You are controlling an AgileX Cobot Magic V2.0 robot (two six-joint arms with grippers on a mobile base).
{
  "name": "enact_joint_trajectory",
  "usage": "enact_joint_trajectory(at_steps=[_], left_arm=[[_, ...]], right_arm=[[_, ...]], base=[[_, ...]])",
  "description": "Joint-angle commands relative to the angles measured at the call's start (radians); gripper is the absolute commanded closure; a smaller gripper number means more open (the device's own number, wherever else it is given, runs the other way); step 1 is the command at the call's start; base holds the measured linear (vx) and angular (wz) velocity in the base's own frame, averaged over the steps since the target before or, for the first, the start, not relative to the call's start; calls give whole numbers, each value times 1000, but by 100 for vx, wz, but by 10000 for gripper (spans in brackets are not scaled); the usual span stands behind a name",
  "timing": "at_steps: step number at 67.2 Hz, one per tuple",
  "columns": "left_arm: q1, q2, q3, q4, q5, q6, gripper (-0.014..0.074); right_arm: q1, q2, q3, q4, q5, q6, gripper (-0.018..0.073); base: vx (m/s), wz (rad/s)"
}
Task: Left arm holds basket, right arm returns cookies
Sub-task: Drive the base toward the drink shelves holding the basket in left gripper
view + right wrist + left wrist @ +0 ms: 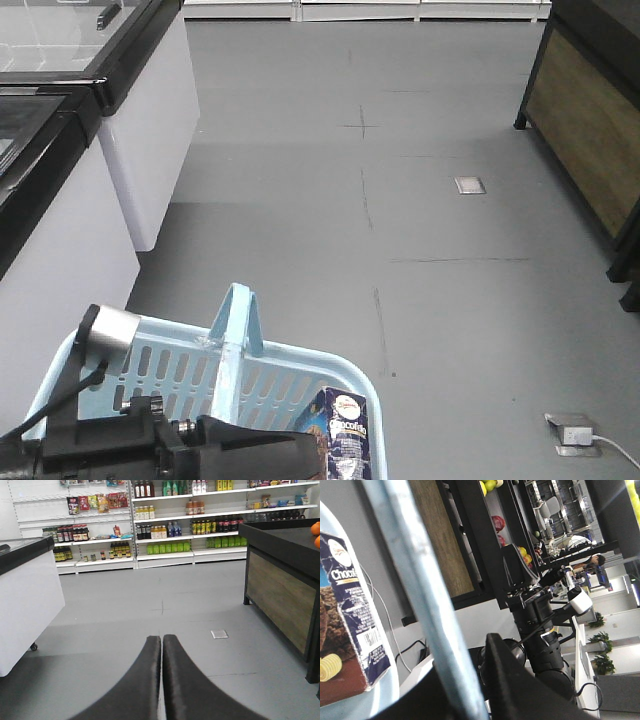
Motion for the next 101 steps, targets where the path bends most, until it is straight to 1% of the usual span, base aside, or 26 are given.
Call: enact_joint_trajectory(at_steps=[1,43,101], left_arm=[[-3,-19,-32,-72,31,18,603],[-3,-19,-32,-72,33,18,603],[-3,-19,-32,-72,31,18,603]], right_arm=[[-6,-5,3,-6,-71,-5,567],[-6,-5,3,-6,-71,-5,567],[-6,-5,3,-6,-71,-5,567]], base=[[32,-5],[41,-1],[50,0]])
